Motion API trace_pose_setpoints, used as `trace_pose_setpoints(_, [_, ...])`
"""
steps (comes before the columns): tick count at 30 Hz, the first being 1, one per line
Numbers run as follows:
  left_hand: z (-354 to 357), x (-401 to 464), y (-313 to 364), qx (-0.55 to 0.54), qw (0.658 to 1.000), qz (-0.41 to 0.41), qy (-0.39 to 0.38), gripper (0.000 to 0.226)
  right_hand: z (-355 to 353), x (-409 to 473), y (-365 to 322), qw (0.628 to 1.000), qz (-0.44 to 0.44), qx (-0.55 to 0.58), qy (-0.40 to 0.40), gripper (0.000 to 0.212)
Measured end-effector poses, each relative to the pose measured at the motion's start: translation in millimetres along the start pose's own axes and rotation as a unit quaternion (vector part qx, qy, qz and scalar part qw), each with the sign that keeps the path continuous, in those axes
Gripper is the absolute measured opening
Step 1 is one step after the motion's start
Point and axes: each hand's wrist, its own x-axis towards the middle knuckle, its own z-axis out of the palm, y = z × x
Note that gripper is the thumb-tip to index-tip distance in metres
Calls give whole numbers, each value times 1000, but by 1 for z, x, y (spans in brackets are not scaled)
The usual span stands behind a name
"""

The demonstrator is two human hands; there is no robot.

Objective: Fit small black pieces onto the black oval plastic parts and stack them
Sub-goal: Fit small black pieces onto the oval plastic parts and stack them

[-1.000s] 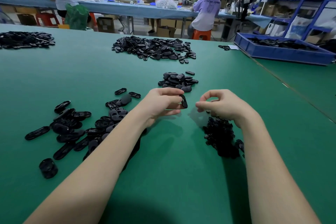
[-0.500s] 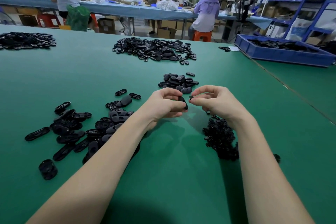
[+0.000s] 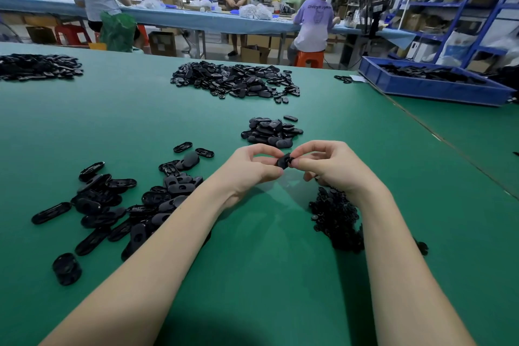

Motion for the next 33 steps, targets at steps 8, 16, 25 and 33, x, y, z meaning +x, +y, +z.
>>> trace_pose_setpoints(8, [-5, 1, 1, 6, 1000, 14, -12, 28, 3, 0, -2, 999, 17, -1, 48, 5])
trace_pose_setpoints(16, [-5, 1, -2, 2, 999, 21, -26, 25, 6, 2, -1, 995, 36, -32, 84, 5])
trace_pose_setpoints(25, [-6, 0, 0, 45, 998, 32, -9, 23, 11, 2, -1, 995, 65, -24, 78, 7])
trace_pose_setpoints(33, [-13, 0, 4, 0, 999, 17, -39, 22, 6, -2, 0, 992, 121, 24, 29, 25])
